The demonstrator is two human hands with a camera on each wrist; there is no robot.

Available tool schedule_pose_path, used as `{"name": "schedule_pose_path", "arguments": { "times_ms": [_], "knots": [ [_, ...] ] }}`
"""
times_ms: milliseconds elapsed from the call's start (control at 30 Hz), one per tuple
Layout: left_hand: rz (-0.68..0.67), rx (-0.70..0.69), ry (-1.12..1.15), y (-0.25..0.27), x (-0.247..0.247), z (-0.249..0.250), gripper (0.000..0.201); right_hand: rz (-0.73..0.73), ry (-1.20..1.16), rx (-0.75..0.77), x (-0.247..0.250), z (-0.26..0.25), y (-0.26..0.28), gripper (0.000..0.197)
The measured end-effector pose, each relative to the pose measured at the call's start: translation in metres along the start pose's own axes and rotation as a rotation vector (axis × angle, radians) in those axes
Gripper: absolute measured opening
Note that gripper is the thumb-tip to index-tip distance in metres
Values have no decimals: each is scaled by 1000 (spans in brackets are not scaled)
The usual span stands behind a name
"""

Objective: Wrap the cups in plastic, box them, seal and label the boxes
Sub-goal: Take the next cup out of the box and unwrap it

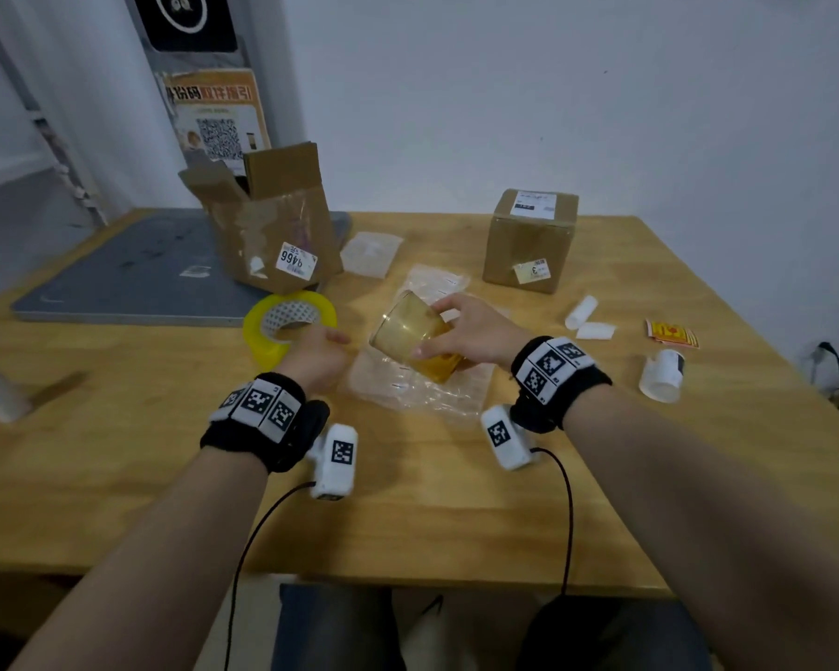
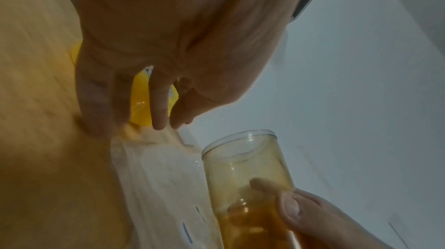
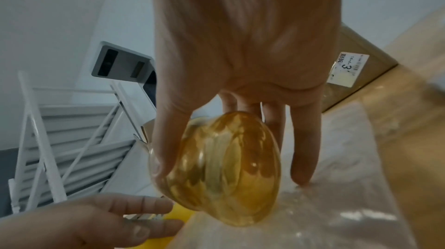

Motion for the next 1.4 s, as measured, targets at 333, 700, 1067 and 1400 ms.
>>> {"name": "schedule_pose_path", "arguments": {
  "times_ms": [333, 700, 1067, 1400],
  "knots": [
    [-133, 17, 26, 6, -12, -9, 39, -132, 150, 28, 0, 0, 6, 77],
    [-55, -479, -215, -2, -8, 17, 16, -108, 223, 89, 10, 0, 8, 78],
    [-101, -455, 247, -21, -24, 11, 34, -132, 442, 216, 11, -16, 6, 69],
    [-11, -381, 280, -28, -26, 9, 37, -205, 485, 134, -3, -7, 4, 96]
  ]
}}
Point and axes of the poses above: each hand's wrist, its own y-axis away from the middle knuckle, its own x-axis out of the back of the hand, z = x × y, the point moved 5 cm from there along -y, towards the middle knuckle, and after that the axes turned 9 degrees about x, right-handed, at the moved point
